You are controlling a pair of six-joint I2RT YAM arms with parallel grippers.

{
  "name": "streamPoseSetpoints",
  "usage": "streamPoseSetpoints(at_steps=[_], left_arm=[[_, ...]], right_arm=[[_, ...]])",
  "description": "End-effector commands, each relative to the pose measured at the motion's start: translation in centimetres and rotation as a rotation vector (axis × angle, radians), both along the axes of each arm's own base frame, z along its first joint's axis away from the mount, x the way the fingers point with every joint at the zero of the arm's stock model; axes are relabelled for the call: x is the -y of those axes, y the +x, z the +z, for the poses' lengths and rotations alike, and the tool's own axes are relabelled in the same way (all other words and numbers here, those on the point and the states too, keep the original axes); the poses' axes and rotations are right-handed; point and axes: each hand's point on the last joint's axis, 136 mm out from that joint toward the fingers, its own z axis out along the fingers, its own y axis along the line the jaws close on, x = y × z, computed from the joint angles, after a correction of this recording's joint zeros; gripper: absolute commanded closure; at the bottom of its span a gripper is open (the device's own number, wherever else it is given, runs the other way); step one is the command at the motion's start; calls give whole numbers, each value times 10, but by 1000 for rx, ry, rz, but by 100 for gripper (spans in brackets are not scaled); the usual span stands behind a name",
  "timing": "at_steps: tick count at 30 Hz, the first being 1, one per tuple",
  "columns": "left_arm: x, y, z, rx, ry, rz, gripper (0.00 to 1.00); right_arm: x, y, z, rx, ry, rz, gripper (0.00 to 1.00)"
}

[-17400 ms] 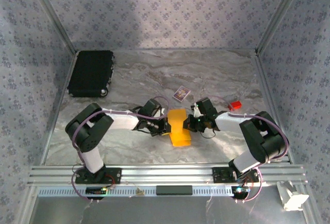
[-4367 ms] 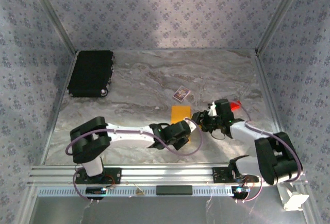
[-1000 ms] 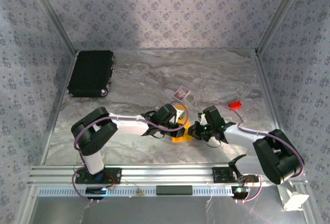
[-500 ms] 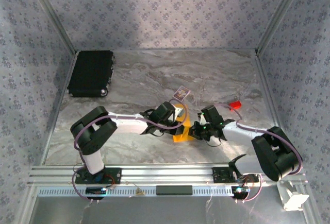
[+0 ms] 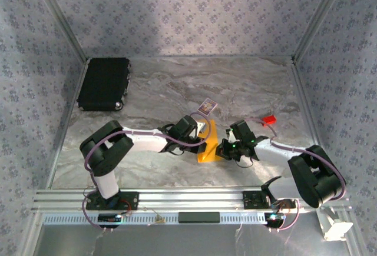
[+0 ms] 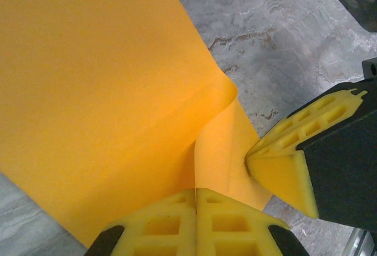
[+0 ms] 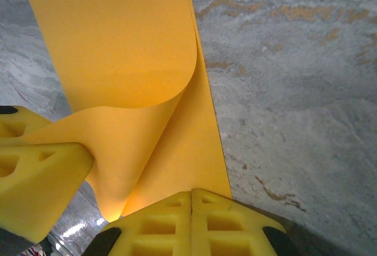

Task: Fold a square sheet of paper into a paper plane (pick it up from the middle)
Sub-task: Fold the triangle a second time at the center of the table.

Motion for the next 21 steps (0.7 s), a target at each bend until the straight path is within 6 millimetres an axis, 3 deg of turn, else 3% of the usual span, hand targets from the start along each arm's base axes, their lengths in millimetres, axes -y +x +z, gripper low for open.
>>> streamPoseSetpoints(at_steps=[1, 9, 21], left_arm=[[-8, 4, 3, 26, 9, 7, 100], [-7, -3, 9, 6, -29, -7, 99], [-12, 7, 6, 65, 28, 1, 97]], right_arm=[[11, -8, -7, -32, -57, -5, 98], [11, -14, -5, -39, -55, 16, 98], [11, -14, -6, -41, -57, 18, 98]])
